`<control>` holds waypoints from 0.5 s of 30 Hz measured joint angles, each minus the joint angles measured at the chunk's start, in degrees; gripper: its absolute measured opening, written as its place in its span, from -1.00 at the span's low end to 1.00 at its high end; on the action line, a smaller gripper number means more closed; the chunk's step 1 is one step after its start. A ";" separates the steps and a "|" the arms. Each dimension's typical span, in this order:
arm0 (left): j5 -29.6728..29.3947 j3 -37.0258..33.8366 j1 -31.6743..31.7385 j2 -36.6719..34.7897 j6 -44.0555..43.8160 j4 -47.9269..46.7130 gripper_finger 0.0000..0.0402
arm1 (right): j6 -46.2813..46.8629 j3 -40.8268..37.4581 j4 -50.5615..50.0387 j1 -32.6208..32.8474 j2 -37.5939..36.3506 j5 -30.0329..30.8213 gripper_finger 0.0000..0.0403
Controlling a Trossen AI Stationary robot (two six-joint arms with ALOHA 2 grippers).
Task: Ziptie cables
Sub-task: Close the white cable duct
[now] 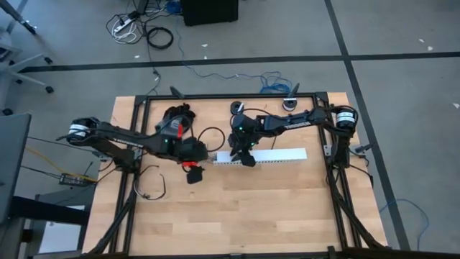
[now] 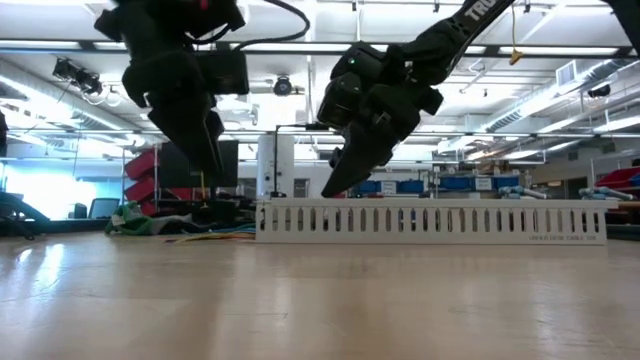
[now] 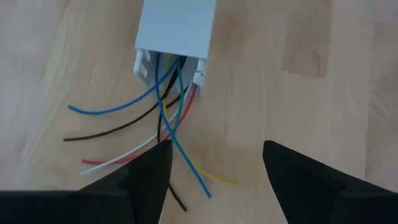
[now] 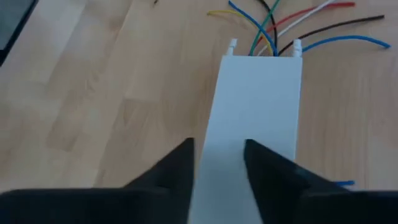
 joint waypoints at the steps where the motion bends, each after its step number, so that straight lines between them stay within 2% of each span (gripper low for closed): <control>1: 0.01 -0.69 0.00 0.00 0.00 1.25 0.22 | 0.59 0.00 -0.12 0.00 -0.19 -0.05 -0.31; 6: -0.10 -2.47 0.00 0.04 1.36 5.16 0.22 | 0.48 0.07 -0.09 0.88 -1.61 2.38 0.12; 9: -1.13 -3.14 0.00 0.04 2.94 6.29 0.22 | 0.22 0.11 -2.30 1.34 -3.54 3.41 0.26; 12: -3.33 -4.43 0.05 0.25 4.70 8.81 0.22 | -0.19 0.17 -6.25 1.74 -5.82 4.96 0.29; 15: -4.17 -6.92 0.49 0.35 6.81 12.90 0.22 | -0.83 0.22 -10.66 2.37 -7.71 7.26 0.16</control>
